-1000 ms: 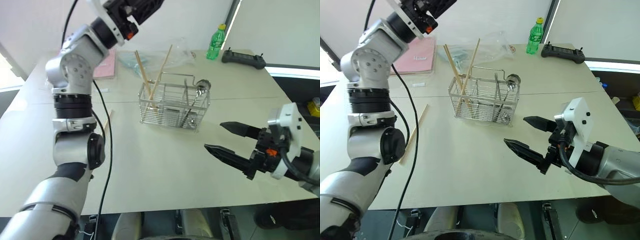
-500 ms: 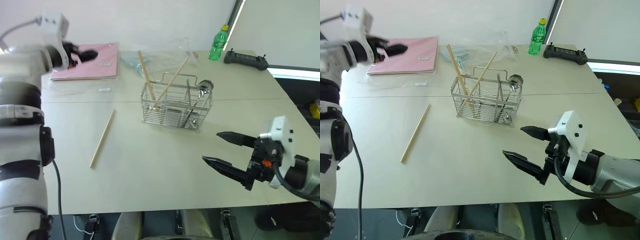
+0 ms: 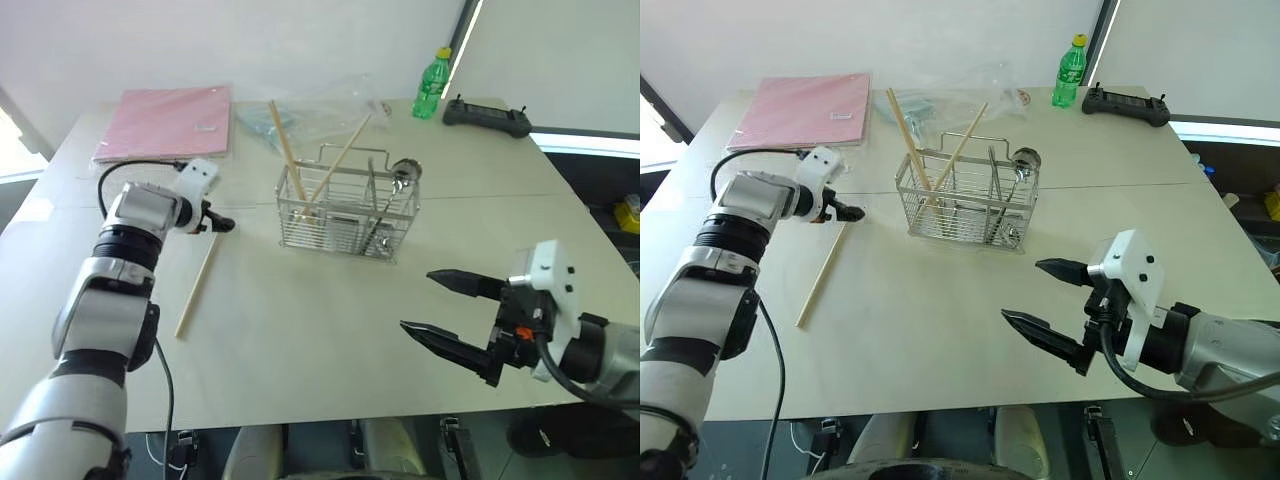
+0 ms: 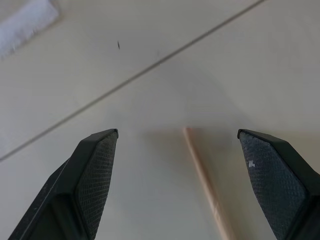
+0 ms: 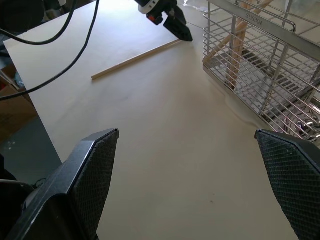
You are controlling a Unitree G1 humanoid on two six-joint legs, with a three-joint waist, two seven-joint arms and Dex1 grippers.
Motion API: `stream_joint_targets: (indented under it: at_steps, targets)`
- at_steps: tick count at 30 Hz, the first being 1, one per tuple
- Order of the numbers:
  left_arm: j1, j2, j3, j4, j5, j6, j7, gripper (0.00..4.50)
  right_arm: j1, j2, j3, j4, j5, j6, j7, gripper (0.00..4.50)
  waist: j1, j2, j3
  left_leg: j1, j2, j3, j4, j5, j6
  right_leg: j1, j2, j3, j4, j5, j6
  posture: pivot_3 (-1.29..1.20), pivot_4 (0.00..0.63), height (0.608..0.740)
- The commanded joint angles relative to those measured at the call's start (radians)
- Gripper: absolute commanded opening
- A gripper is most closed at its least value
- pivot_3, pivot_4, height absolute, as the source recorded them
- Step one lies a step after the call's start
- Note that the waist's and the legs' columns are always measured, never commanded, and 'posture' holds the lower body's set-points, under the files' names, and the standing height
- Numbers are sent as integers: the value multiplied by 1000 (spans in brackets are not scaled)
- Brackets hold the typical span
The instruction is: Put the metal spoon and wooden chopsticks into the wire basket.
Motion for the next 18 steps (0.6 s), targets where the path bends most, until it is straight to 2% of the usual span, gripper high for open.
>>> stream_joint_targets:
  at_steps: [1,7,8,10,16,18]
  targets:
    - [-7,12,-15,-33,48,46,25,4040,-5,8,2,-20,-2,-22,-8,4500,0,0,0,0,0,0,0,0,0,0,0,0,0,0,0,0,150,728]
    - [9,1,-8,-57,44,86,-5,4040,-28,11,17,-15,6,-28,-26,4500,-1,0,0,1,0,0,0,0,0,1,0,0,0,0,0,0,150,728]
    - [11,-5,-3,-64,36,89,-14,3809,-35,9,21,-13,9,-28,-29,4500,-1,0,0,1,0,0,0,0,0,1,0,0,0,0,0,0,150,728]
    - [13,-11,3,-73,28,95,-25,3178,-44,9,26,-11,12,-27,-33,4500,0,1,0,1,0,0,0,0,0,1,0,0,0,0,0,0,150,728]
    - [6,-30,15,-75,31,115,-12,106,-61,6,31,-3,16,-22,-35,4500,1,1,0,1,0,0,1,0,0,1,-1,0,0,0,0,0,150,728]
    - [3,-35,22,-73,27,128,-6,46,-62,7,32,-3,15,-22,-35,4500,0,1,-1,1,0,0,0,0,0,1,-1,0,0,0,0,0,150,728]
